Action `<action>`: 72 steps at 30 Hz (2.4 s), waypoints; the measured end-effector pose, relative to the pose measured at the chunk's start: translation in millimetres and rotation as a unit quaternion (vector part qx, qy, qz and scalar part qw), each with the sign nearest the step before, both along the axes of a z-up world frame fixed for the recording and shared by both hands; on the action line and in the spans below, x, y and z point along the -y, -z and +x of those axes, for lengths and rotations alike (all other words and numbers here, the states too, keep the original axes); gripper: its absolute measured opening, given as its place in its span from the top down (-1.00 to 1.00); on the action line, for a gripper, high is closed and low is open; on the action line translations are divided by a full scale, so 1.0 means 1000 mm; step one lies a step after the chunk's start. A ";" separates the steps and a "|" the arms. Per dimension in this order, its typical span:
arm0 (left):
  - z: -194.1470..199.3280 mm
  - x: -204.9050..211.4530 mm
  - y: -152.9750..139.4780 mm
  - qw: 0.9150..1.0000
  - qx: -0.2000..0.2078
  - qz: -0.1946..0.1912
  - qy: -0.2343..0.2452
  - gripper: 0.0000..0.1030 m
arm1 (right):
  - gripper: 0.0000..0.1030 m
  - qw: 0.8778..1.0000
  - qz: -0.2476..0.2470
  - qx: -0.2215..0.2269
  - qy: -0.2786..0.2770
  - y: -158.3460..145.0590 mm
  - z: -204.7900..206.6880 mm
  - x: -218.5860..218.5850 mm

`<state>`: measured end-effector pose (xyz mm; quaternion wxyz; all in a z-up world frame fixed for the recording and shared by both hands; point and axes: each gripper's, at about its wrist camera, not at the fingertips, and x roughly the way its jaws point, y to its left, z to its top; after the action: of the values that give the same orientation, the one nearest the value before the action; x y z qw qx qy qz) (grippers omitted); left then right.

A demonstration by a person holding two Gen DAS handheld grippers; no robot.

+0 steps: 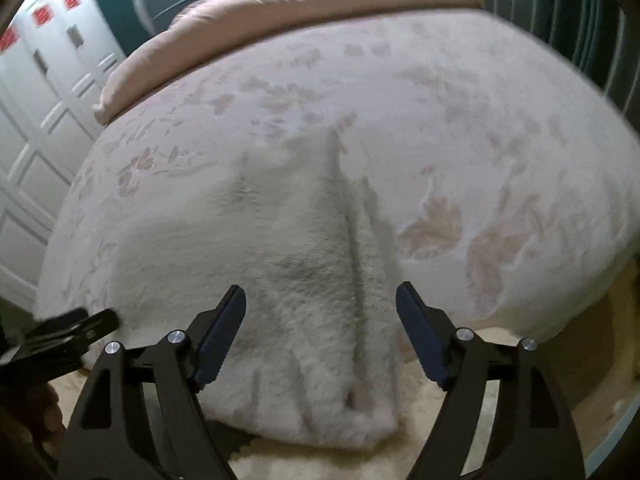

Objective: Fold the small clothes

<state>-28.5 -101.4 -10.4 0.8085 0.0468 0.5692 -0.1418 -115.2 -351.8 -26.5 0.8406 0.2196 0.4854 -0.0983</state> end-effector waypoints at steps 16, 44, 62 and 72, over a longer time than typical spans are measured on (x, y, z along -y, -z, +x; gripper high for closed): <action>-0.008 -0.003 -0.031 0.999 0.020 -0.044 0.004 -0.54 | 0.79 0.998 -0.031 -0.008 -0.052 -0.017 0.004 -0.006; -0.007 0.044 0.023 0.999 -0.032 0.011 0.040 -0.58 | 0.70 0.991 -0.023 -0.067 -0.113 0.021 -0.009 -0.065; -0.007 0.047 0.026 0.999 -0.029 0.022 0.036 -0.61 | 0.01 0.999 -0.013 0.005 -0.046 -0.021 -0.027 -0.029; -0.004 0.050 0.026 0.999 -0.035 0.023 0.032 -0.64 | -0.44 1.000 0.003 -0.024 -0.002 0.020 -0.001 0.006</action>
<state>-32.1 -151.6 -36.6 0.7820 0.0787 0.5983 -0.1558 -115.8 -357.4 -46.9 0.8282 0.2190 0.5061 -0.1000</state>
